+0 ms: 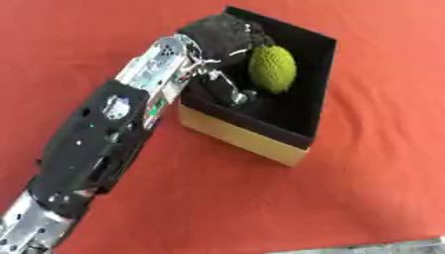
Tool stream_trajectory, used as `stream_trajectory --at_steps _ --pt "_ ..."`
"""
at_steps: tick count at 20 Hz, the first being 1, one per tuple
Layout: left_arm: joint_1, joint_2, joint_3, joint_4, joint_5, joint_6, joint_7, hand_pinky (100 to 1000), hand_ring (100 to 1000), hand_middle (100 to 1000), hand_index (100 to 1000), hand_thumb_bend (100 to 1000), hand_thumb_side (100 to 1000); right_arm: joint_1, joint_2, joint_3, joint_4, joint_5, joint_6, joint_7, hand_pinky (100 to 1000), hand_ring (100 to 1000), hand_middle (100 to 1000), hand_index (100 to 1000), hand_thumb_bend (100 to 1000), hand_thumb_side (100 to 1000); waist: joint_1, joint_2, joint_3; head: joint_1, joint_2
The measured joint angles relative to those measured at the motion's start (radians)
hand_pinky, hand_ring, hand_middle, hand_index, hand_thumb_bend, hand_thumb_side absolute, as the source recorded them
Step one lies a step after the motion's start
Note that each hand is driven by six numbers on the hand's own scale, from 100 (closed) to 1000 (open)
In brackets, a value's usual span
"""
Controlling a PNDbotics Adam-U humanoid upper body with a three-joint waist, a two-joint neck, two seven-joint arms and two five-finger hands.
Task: Pick up objects on the table and place them in the box.
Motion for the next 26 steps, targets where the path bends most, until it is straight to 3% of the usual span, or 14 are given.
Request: stream_trajectory --at_steps 2,6,16,17,18,23,24,25,26 --pt "-0.003 0.008 0.013 -0.032 0.019 0.014 0.014 850 792 771 907 326 462 0.002 0.000 0.000 0.000 0.000 0.001 -0.002 811 798 783 892 100 1000 0.000 0.000 0.002 -0.001 0.001" --pt "-0.015 0.042 0.048 -0.121 0.072 0.051 0.052 814 757 737 868 258 406 0.008 0.000 -0.001 0.000 0.000 0.003 -0.009 810 798 783 891 100 1000 0.000 0.000 0.007 -0.010 0.005" --pt "-0.023 0.154 0.137 -0.362 0.219 0.157 0.193 771 701 683 815 238 367 0.026 -0.012 -0.013 0.000 0.000 -0.001 -0.031 809 797 783 890 100 1000 0.006 -0.009 0.029 -0.035 0.010" --pt "-0.021 0.166 0.148 -0.386 0.233 0.169 0.208 772 702 686 816 100 406 0.026 -0.015 -0.013 0.000 0.000 -0.001 -0.032 809 797 783 890 100 1000 0.007 -0.009 0.033 -0.037 0.010" --pt "-0.015 0.180 0.160 -0.410 0.248 0.183 0.222 772 703 685 817 251 365 0.027 -0.019 -0.013 0.000 0.000 -0.002 -0.033 809 797 783 890 100 1000 0.008 -0.010 0.040 -0.042 0.011" --pt "0.056 0.282 0.227 -0.531 0.322 0.254 0.295 770 713 700 826 288 412 0.041 -0.038 -0.014 0.000 0.003 -0.005 -0.037 808 797 784 889 100 1000 0.011 -0.013 0.066 -0.063 0.018" --pt "0.076 0.304 0.243 -0.555 0.337 0.269 0.310 770 716 705 828 204 460 0.043 -0.039 -0.014 0.000 0.003 -0.007 -0.038 808 797 784 889 100 1000 0.009 -0.013 0.070 -0.066 0.018" --pt "0.098 0.326 0.262 -0.579 0.351 0.284 0.325 773 725 715 835 306 467 0.043 -0.040 -0.014 0.000 0.003 -0.009 -0.039 808 797 784 888 100 1000 0.005 -0.013 0.073 -0.068 0.018" --pt "0.120 0.350 0.283 -0.602 0.366 0.298 0.339 777 734 728 844 317 483 0.043 -0.042 -0.014 0.000 0.003 -0.011 -0.040 808 797 783 887 100 1000 0.001 -0.013 0.075 -0.068 0.018"
